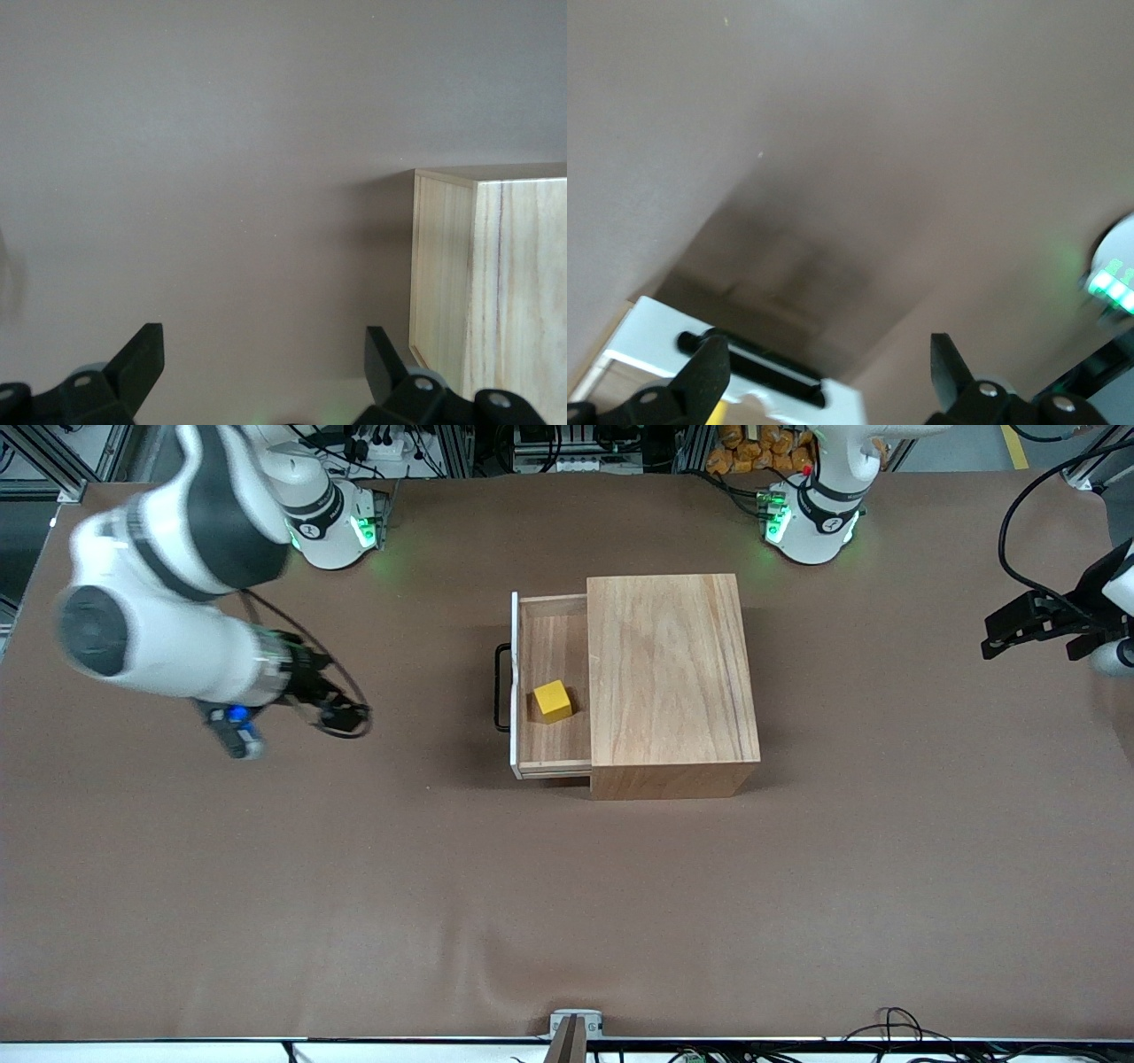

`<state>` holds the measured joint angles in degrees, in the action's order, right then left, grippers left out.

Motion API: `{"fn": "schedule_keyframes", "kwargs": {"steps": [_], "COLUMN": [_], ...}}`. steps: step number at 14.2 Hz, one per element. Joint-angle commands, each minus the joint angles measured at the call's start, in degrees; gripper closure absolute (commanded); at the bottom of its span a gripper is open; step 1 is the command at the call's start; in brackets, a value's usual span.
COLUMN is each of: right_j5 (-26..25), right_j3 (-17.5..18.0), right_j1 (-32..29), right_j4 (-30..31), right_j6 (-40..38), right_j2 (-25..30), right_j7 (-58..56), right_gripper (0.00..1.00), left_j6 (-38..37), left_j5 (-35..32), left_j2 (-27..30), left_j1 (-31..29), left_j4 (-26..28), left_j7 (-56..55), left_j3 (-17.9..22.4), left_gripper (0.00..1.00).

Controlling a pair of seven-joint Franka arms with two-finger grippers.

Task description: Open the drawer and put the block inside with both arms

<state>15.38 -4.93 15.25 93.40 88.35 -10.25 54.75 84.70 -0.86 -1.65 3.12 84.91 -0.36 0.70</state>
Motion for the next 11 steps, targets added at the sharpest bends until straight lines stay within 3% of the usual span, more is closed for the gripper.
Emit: {"fn": "schedule_keyframes", "kwargs": {"steps": [1,6,9,11], "right_j5": [-3.05,-8.33,-12.21,-16.06], "right_j3": [0.98,1.33,1.68,4.21], "right_j1": [-7.50,-15.77,-16.40,-16.48], "right_j4": [2.75,2.49,2.14,0.74], "right_j6": [-1.95,-2.22,-2.22,-2.31], "right_j2": [5.14,11.83,14.38,14.82], "right_j7": [-17.69,-48.72,-57.54,-58.53], "right_gripper": [0.00,0.00,0.00,0.00], "left_j6": [0.29,-0.15,-0.33,-0.41], "left_j5": [0.16,0.77,1.21,1.56], "left_j2": [0.25,0.07,-0.02,0.07], "left_j1": [0.14,0.31,0.31,0.40], "left_j4": [0.17,-0.27,-0.36,-0.36], "left_j7": [0.80,0.62,0.71,0.80], "left_j3": [0.09,-0.09,-0.09,-0.17], "left_gripper": [0.00,0.00,0.00,0.00]}}
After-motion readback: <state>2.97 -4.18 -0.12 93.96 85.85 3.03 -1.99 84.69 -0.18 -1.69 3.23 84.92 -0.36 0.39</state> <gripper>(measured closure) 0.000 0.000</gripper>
